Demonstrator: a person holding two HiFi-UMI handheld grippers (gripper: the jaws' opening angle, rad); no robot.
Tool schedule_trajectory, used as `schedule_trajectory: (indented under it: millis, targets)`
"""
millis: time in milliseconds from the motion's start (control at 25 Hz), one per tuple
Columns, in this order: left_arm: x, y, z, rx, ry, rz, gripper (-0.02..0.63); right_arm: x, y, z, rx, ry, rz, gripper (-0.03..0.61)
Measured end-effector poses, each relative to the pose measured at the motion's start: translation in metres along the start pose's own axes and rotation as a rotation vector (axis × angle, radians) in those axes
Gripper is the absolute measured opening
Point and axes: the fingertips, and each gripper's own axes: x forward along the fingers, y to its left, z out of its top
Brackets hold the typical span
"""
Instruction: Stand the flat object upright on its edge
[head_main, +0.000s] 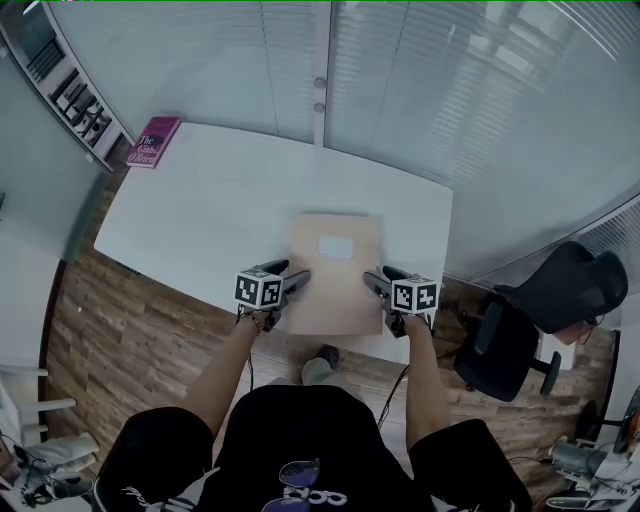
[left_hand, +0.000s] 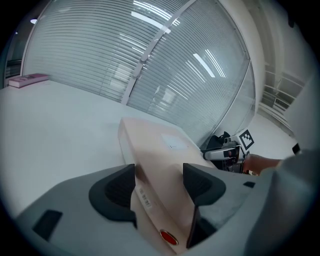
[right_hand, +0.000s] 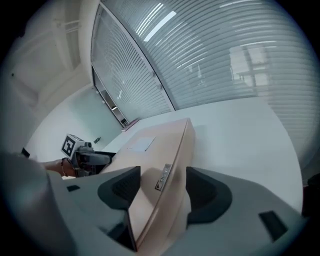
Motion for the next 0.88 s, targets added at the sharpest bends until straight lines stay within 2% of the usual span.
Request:
schedule_trajectory:
  millis: [200, 520, 880]
  targets:
    - [0.003, 0.003, -0.002, -0.024, -0.012, 0.004, 0.314, 0.006, -0.004, -0.006, 0.064, 0.012, 0.079, 0.279]
    - [0.008, 0.008, -0.01, -0.101, 0.0, -0.019, 0.314, 0.011, -0.007, -0.008, 0.057, 0.044, 0.124, 0.281]
    - [0.009, 0.008, -0.01, -0.123, 0.027, -0.025, 0.314, 0.013, -0.007, -0.009, 0.062, 0.042, 0.149, 0.279]
